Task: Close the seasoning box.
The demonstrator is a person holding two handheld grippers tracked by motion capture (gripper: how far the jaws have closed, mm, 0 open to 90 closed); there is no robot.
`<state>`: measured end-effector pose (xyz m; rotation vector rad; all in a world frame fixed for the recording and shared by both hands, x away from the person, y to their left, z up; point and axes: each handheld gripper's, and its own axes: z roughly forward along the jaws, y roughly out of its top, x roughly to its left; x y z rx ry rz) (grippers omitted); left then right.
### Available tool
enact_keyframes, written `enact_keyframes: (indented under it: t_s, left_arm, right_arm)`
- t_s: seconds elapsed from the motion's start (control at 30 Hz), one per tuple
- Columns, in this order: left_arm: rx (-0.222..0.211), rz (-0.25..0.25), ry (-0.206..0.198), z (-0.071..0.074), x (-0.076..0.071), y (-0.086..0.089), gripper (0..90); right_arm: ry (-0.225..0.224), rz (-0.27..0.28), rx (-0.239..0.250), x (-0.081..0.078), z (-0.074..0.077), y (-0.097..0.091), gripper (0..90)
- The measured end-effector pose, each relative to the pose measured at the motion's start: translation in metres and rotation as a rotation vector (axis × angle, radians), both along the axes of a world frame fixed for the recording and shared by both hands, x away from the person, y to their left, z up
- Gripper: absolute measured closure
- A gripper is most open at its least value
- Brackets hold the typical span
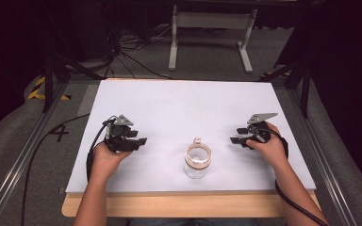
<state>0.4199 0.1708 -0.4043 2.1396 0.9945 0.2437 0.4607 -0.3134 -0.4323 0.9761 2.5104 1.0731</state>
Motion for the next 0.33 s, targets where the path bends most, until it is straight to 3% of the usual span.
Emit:
enact_keyframes:
  t_s: [0.13, 0.17, 0.33]
  left_arm:
    - [0.023, -0.035, 0.019, -0.0071, 0.0035, -0.0058, 45.6]
    - [0.046, -0.048, 0.02, -0.0071, 0.004, -0.0065, 45.7]
    - [0.044, -0.059, 0.022, -0.008, 0.0047, -0.0088, 45.3]
  right_arm:
    - [-0.008, 0.011, -0.027, -0.002, -0.0056, 0.0037, 41.1]
    - [-0.012, 0.012, -0.029, -0.0024, -0.0055, 0.0042, 41.4]
    - [-0.013, 0.019, -0.034, -0.0041, -0.0039, 0.0055, 41.6]
